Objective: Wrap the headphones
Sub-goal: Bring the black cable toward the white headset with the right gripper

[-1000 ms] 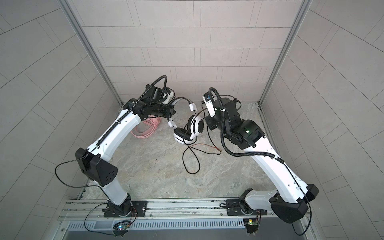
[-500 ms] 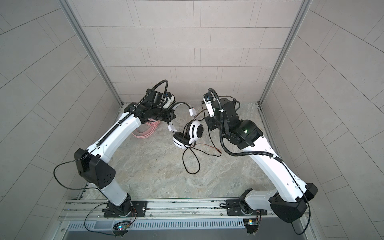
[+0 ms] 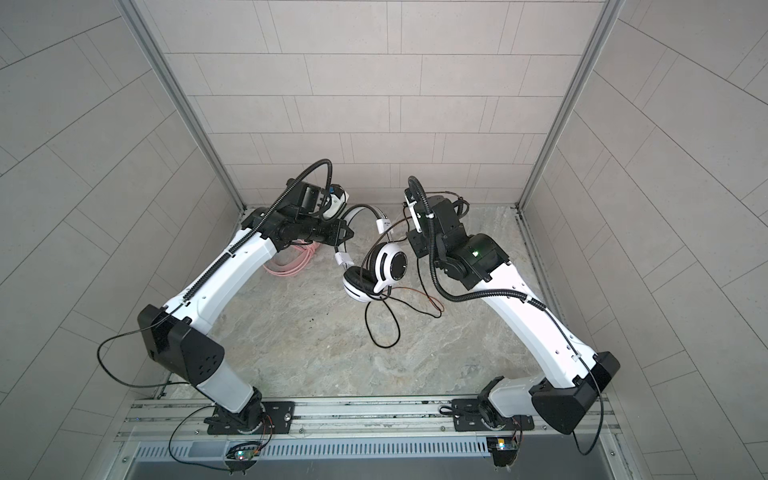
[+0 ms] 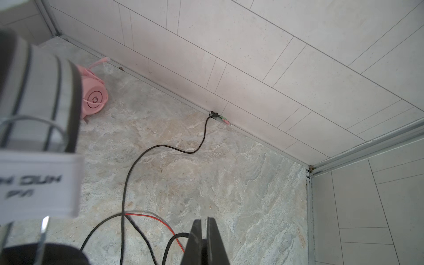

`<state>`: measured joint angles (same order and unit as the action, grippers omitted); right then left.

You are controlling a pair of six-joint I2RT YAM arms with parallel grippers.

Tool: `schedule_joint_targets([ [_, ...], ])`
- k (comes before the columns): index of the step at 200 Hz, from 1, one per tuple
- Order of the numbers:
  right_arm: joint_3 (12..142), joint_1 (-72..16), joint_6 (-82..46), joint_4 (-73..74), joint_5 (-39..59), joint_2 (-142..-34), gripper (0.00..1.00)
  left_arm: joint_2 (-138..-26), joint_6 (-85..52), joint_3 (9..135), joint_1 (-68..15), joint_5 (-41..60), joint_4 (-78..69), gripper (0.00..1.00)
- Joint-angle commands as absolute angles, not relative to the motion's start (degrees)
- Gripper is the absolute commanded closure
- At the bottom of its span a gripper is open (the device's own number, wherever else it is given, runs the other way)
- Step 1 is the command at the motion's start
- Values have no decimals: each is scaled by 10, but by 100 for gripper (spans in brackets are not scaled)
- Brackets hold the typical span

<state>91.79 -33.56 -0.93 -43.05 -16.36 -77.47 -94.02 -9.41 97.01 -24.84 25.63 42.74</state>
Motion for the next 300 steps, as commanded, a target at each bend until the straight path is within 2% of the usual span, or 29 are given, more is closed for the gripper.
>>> schedule_joint_targets([
  [1,919,-318,-31,-424,-169,-780,100,-908,-110,962,-248,291,407,100],
  [45,886,-258,-78,-404,-120,-795,100,-899,-114,958,-248,312,412,100],
  [93,816,-177,-131,-349,0,-794,100,-896,-119,949,-240,345,405,100],
  [158,759,-173,-168,-268,156,-815,100,-888,-161,925,-235,396,342,100],
  [206,798,-182,-160,-264,120,-796,98,-904,-147,913,-236,407,356,100],
  [300,862,-192,-197,-256,201,-904,98,-912,-127,920,-249,426,386,100],
])
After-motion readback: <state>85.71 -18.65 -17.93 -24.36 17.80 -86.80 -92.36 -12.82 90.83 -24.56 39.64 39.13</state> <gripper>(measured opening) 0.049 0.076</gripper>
